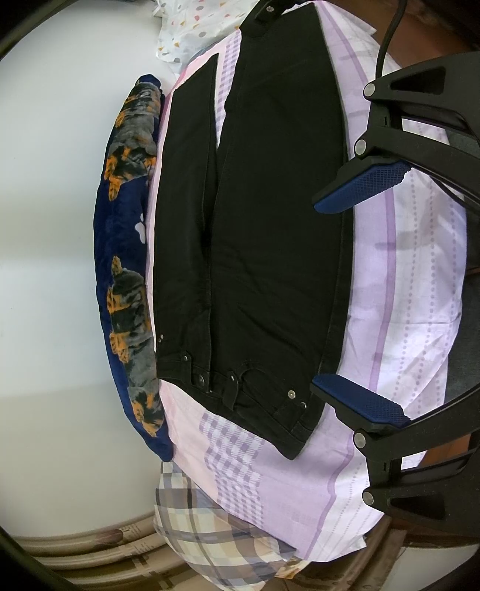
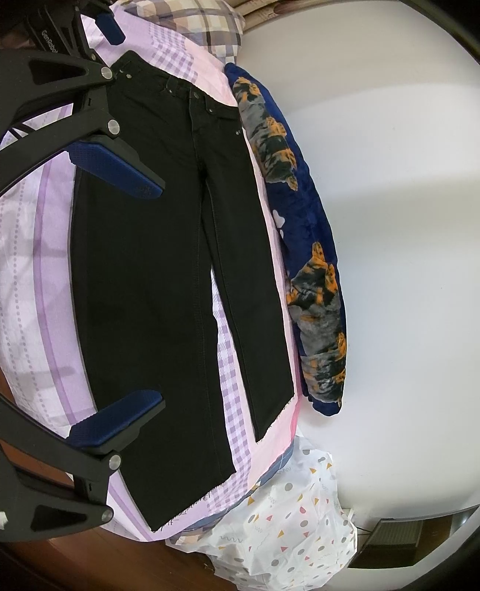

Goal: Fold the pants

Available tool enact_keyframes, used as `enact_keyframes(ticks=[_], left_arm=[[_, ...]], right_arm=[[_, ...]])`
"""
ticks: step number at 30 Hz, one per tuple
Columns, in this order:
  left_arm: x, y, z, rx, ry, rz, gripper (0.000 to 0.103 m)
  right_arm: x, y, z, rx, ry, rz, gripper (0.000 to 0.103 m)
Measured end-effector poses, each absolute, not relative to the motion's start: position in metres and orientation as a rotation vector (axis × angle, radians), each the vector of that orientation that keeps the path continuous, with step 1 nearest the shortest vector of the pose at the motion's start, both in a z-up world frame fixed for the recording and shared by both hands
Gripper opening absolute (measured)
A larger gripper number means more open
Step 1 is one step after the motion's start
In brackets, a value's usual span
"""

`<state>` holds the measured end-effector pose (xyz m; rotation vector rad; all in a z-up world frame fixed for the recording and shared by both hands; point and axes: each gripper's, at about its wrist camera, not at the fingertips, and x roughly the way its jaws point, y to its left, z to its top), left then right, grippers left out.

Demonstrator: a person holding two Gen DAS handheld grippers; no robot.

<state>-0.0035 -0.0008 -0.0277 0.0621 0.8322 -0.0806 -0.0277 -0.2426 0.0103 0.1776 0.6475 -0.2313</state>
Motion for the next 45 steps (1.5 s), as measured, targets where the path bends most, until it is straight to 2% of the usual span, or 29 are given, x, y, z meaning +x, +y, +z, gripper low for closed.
enact_keyframes(ticks=[19,32,34,39,45], left_arm=[[-0.003,-0.001,-0.032,0.05,0.849,-0.09,0.088],[0.054,0.043,-0.041,-0.009,0.89,-0.083,0.088],[0.074,0.06,-0.041,-0.035,0.902,-0.073,0.086],[0.13,0.1,-0.036,-0.122,0.928,-0.085,0.067],[0.205,0.14,-0.028,-0.233,0.937,-0.167,0.064]], right_arm=[[-0.028,-0.245,0.009,0.185,0.646,-0.228,0.103],[-0.009,-0.26,-0.011,0.224,0.738,-0.196,0.103],[0.0,-0.26,-0.013,0.213,0.748,-0.178,0.101],[0.032,-0.258,-0.011,0.245,0.768,-0.103,0.098],[0.08,-0.251,-0.014,0.299,0.798,-0.02,0.098]])
